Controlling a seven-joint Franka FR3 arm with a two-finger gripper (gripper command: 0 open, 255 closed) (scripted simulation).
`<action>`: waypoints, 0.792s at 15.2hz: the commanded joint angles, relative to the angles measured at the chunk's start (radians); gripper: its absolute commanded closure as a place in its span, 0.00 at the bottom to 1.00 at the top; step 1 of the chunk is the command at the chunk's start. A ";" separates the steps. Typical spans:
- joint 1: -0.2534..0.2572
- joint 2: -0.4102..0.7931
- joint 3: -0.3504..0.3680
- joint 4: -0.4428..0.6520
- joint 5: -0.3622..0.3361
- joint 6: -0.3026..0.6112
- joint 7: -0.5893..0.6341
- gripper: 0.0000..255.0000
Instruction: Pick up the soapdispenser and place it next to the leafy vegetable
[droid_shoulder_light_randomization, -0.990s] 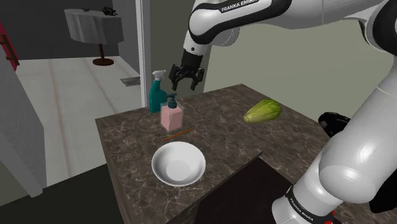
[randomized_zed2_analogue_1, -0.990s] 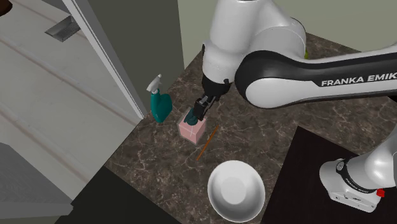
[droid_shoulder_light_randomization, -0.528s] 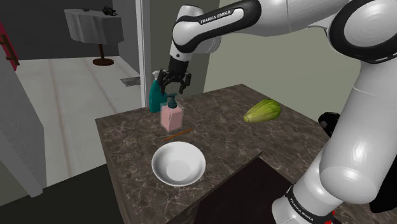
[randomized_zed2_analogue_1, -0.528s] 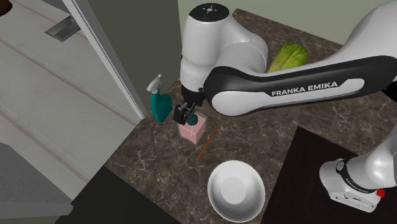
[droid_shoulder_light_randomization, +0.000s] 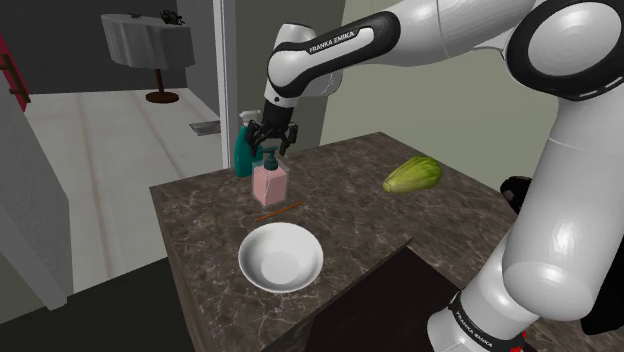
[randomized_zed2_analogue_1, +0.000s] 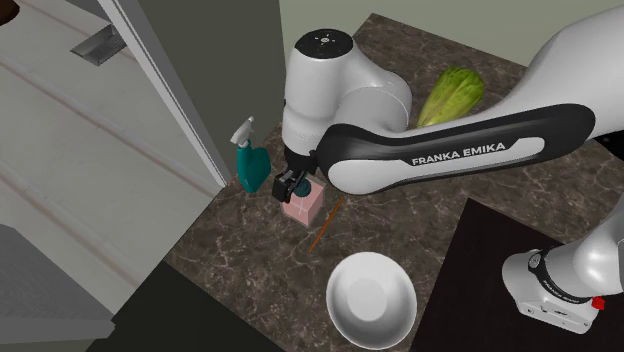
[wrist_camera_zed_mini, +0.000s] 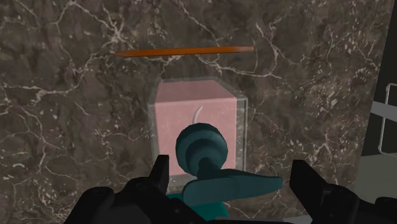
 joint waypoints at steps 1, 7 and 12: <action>0.000 0.001 0.000 0.000 0.000 0.001 0.000 0.00; 0.000 0.001 0.000 0.000 0.000 0.001 0.000 1.00; 0.000 0.000 0.000 0.000 0.000 0.001 0.000 1.00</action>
